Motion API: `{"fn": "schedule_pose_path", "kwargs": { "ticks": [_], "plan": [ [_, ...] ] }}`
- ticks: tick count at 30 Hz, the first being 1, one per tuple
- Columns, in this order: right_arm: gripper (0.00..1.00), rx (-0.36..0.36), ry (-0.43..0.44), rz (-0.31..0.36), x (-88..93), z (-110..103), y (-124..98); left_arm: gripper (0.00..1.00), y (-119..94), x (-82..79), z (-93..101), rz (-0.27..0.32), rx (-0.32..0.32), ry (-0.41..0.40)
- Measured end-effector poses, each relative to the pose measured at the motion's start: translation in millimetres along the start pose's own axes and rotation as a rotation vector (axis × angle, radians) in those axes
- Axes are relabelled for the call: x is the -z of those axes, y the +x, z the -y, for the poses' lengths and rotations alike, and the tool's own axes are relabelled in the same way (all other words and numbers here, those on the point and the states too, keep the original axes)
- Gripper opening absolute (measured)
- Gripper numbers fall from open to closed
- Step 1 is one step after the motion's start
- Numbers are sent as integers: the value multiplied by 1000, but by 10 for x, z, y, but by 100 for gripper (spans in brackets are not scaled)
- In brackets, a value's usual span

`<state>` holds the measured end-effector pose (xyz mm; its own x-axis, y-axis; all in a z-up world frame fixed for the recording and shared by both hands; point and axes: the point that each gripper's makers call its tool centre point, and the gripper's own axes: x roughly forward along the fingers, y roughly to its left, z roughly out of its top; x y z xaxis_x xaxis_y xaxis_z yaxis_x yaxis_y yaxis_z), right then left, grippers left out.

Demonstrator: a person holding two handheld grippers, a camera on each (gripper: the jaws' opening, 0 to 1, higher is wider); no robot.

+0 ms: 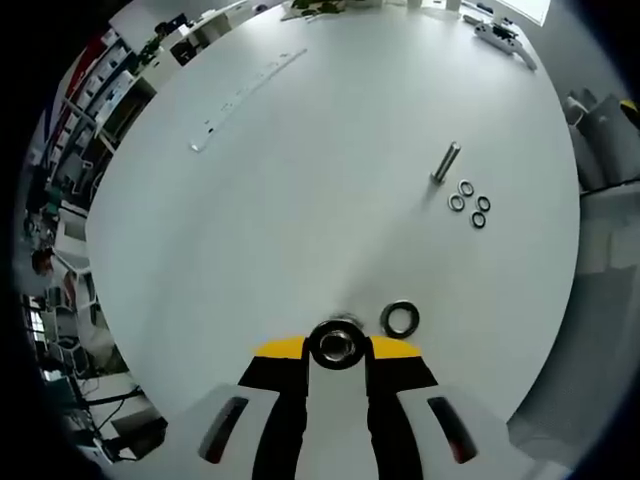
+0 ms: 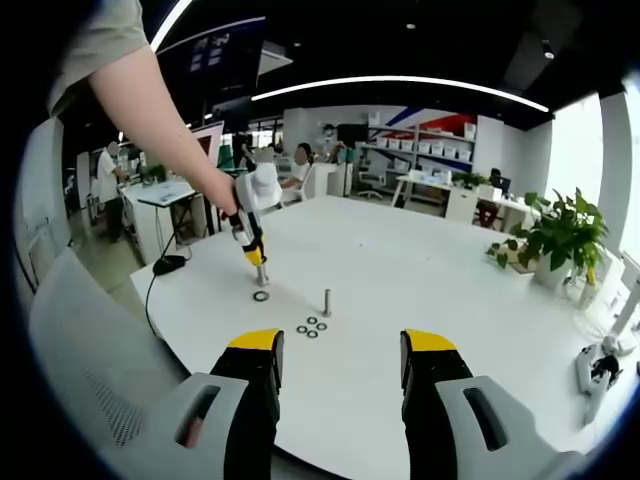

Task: Place the washer onto the threaded stud by aligning its center hole with the stud, sliding it down to the base, and recovering from edge contact or off-axis alignment until the washer reaches the visible bottom stop.

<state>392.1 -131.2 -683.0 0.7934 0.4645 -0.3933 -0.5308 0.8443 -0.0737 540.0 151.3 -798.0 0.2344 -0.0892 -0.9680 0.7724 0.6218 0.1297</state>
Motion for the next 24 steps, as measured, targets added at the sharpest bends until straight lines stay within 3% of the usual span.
{"fn": "schedule_pose_path", "kwargs": {
  "ticks": [24],
  "plan": [
    [49,3,2,4,-2,9,-4,21,24,22,12,-23,-16,12]
  ]
}}
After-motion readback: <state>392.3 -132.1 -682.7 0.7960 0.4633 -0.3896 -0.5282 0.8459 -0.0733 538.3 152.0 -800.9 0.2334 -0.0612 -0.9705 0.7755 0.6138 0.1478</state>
